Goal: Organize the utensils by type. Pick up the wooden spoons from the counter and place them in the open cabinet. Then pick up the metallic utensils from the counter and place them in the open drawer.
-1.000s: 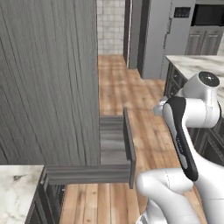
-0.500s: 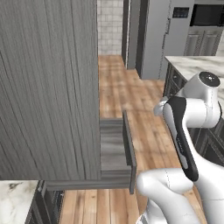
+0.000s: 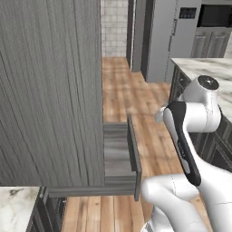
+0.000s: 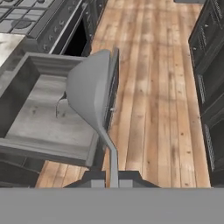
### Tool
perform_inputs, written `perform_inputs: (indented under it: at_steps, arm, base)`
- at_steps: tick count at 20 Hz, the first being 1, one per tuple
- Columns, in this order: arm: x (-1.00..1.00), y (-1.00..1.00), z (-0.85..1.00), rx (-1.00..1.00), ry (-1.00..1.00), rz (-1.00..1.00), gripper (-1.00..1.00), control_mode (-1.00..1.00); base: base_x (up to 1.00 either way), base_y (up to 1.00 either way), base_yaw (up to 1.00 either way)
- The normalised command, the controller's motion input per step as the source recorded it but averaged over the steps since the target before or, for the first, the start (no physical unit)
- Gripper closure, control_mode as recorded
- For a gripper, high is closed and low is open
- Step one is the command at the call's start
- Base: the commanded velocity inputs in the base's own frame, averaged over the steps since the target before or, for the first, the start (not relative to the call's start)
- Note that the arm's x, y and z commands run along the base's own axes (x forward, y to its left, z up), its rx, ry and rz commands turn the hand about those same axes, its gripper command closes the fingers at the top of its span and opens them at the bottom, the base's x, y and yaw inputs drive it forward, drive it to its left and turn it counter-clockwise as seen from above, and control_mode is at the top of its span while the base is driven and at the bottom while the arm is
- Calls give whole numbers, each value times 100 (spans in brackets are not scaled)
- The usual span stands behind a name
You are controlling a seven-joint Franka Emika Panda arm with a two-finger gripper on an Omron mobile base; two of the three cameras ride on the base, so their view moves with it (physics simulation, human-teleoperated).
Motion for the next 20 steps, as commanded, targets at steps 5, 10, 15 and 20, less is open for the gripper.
perform_inputs:
  at_steps: [5, 10, 15, 20]
  arm:
    - [38, 63, -32, -1, 12, 0, 100, -100]
    - [44, 58, -24, 0, 10, 0, 100, -100]
    - [79, 57, -39, 3, 15, 0, 100, -100]
    - [88, 65, -59, 1, 26, 0, 100, -100]
  base:
    - [0, 0, 0]
    - [0, 0, 0]
    - [0, 0, 0]
    - [0, 0, 0]
